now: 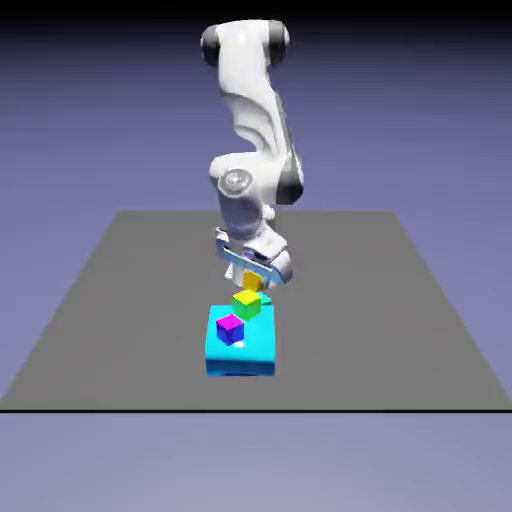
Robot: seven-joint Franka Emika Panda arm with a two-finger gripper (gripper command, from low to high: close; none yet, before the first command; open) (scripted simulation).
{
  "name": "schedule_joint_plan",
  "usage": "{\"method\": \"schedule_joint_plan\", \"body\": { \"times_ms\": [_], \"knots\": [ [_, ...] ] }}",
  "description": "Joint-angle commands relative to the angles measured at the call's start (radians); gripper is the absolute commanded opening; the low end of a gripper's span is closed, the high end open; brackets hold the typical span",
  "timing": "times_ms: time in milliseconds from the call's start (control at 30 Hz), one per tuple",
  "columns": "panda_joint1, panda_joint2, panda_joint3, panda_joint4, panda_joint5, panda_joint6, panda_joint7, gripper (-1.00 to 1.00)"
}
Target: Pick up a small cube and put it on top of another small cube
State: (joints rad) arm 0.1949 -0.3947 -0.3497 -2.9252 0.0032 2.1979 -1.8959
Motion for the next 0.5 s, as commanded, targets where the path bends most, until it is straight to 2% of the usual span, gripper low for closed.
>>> {"method": "schedule_joint_plan", "body": {
  "times_ms": [0,100,367,400,467],
  "knots": [
    [0.0,-0.017,-0.025,-0.032,-0.011,-0.01,-0.045,-1.0],
    [0.005,-0.008,-0.052,-0.073,0.002,0.015,-0.085,-1.0],
    [0.065,0.253,-0.02,-0.128,0.209,0.309,-0.233,-1.0],
    [0.065,0.253,-0.02,-0.128,0.209,0.309,-0.233,1.0],
    [0.057,0.217,-0.024,-0.121,0.181,0.269,-0.213,1.0]
  ]
}}
